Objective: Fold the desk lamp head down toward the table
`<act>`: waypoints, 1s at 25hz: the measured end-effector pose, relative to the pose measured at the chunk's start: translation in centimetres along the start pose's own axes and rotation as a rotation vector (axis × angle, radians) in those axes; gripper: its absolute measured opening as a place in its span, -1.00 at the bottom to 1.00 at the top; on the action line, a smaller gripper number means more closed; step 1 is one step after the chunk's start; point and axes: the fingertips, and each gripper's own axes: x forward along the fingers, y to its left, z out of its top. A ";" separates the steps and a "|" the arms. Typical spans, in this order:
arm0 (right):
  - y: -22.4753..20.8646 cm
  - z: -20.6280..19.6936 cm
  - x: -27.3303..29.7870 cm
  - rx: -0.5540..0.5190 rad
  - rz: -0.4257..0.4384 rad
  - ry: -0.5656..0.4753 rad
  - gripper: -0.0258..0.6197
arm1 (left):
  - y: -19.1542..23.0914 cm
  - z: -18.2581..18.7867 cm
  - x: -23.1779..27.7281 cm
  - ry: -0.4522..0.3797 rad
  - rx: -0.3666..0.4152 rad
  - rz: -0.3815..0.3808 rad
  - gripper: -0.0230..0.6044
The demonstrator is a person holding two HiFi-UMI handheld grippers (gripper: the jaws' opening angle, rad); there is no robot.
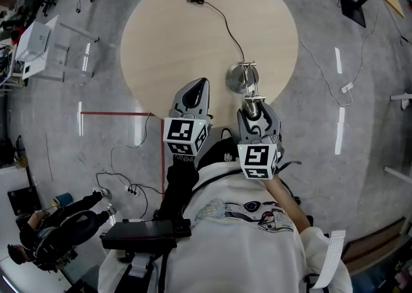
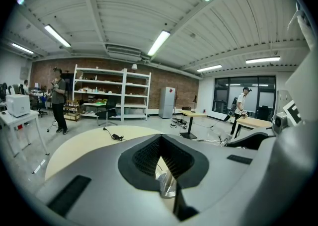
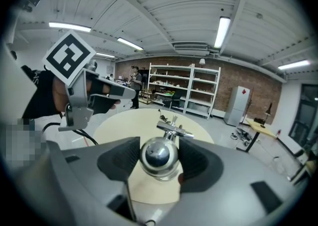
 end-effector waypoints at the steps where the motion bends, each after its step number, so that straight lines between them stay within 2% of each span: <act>1: 0.1 -0.2 0.0 -0.003 -0.002 0.000 -0.14 | 0.0 0.0 -0.1 0.000 0.000 0.001 -0.92; 25: 0.5 -1.8 0.4 -0.045 -0.010 -0.014 -0.14 | 0.2 -0.5 0.4 0.024 0.000 0.004 -0.92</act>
